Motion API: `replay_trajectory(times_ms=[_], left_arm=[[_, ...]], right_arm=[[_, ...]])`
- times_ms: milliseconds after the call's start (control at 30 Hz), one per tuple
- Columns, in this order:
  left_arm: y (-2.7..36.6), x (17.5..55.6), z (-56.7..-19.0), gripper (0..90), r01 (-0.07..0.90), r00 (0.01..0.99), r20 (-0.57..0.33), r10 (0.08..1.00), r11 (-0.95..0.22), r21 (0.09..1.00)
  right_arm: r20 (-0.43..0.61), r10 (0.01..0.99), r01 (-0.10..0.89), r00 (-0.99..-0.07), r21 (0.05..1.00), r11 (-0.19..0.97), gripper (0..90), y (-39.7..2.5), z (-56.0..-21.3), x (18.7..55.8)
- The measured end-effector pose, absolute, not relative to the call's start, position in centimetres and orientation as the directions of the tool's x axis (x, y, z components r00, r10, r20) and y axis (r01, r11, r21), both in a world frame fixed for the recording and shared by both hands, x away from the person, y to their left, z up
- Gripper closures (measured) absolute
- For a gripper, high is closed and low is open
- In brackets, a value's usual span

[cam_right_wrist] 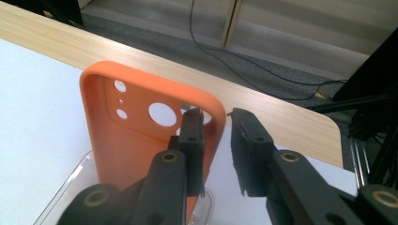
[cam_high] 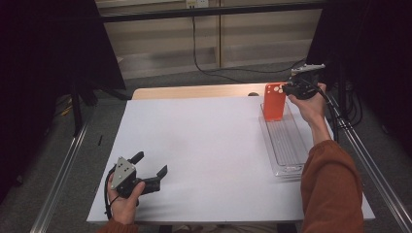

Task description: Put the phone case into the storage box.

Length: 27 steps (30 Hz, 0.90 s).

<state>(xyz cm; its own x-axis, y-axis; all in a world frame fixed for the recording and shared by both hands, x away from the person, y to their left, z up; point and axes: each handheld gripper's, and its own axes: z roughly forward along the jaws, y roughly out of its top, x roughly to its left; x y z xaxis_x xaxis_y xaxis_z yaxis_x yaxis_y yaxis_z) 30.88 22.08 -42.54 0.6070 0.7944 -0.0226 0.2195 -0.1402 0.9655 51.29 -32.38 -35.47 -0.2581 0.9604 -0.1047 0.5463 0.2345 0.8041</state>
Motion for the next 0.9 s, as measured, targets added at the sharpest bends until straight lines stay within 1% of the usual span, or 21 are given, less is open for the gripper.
replay_trajectory(times_ms=[100, 167, 267, 367, 433, 533, 667, 900], left_arm=[[22.1, 30.9, -42.5, 3.3, 0.219, 0.604, -0.023, 0.797, -0.138, 0.966], [22.1, 30.9, -42.5, 3.2, 0.218, 0.602, -0.022, 0.798, -0.138, 0.966], [22.1, 30.9, -42.5, 3.2, 0.216, 0.602, -0.023, 0.798, -0.135, 0.967], [22.1, 30.9, -42.5, 3.2, 0.220, 0.603, -0.022, 0.797, -0.140, 0.965], [22.1, 30.8, -42.5, 3.2, 0.217, 0.604, -0.022, 0.797, -0.138, 0.967], [22.1, 30.9, -42.5, 3.3, 0.217, 0.602, -0.024, 0.798, -0.135, 0.967], [22.1, 30.9, -42.5, 3.3, 0.213, 0.608, -0.017, 0.794, -0.143, 0.967], [22.1, 30.9, -42.5, 3.3, 0.212, 0.601, -0.019, 0.799, -0.137, 0.967]], right_arm=[[-0.100, 0.963, 0.548, -0.252, 0.805, 0.227, 70.5, -32.5, -35.4, 51.2], [-0.095, 0.963, 0.545, -0.253, 0.808, 0.223, 67.6, -32.6, -35.4, 51.2], [-0.089, 0.965, 0.550, -0.246, 0.807, 0.215, 62.6, -32.7, -35.4, 51.0], [-0.079, 0.967, 0.545, -0.243, 0.814, 0.203, 55.3, -32.8, -35.4, 50.8], [-0.084, 0.966, 0.547, -0.244, 0.811, 0.209, 54.7, -32.8, -35.5, 50.6], [-0.066, 0.969, 0.550, -0.237, 0.814, 0.190, 45.6, -33.0, -35.6, 50.5], [-0.063, 0.968, 0.558, -0.244, 0.807, 0.193, 37.1, -33.0, -35.8, 50.4], [-0.053, 0.967, 0.551, -0.248, 0.814, 0.186, 29.1, -33.0, -35.6, 50.2]])
